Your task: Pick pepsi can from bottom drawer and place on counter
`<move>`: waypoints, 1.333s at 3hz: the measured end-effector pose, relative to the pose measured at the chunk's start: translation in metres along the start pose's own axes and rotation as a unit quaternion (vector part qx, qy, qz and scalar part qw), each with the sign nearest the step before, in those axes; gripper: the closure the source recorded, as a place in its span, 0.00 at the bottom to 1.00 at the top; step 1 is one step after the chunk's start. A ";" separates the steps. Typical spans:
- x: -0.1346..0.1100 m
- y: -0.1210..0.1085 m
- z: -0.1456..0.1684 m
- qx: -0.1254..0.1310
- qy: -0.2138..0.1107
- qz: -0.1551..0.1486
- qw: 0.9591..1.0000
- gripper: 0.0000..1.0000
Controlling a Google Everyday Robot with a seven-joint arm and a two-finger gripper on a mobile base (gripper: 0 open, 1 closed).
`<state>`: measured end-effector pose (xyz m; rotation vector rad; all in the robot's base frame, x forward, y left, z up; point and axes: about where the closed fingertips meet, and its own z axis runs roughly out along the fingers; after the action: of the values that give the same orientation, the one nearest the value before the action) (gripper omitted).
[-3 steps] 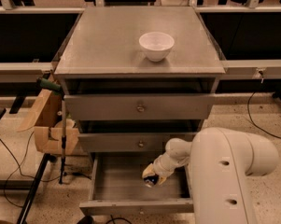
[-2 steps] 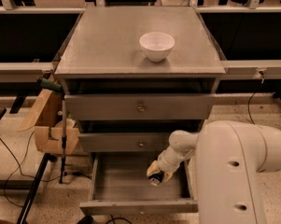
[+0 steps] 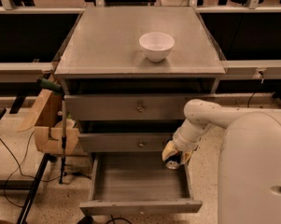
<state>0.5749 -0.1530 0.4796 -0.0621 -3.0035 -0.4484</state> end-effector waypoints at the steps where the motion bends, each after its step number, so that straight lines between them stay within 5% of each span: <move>1: 0.000 0.004 -0.086 0.028 -0.024 0.000 0.999 1.00; 2: -0.004 0.012 -0.173 0.060 -0.046 0.016 0.997 1.00; 4: -0.002 0.006 -0.177 0.053 -0.034 0.019 0.998 1.00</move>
Offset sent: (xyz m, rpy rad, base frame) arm 0.0452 -0.0615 0.2756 -0.2109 -0.1444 -0.1080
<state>0.5940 -0.1992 0.6496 -0.1279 -3.0819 -0.2873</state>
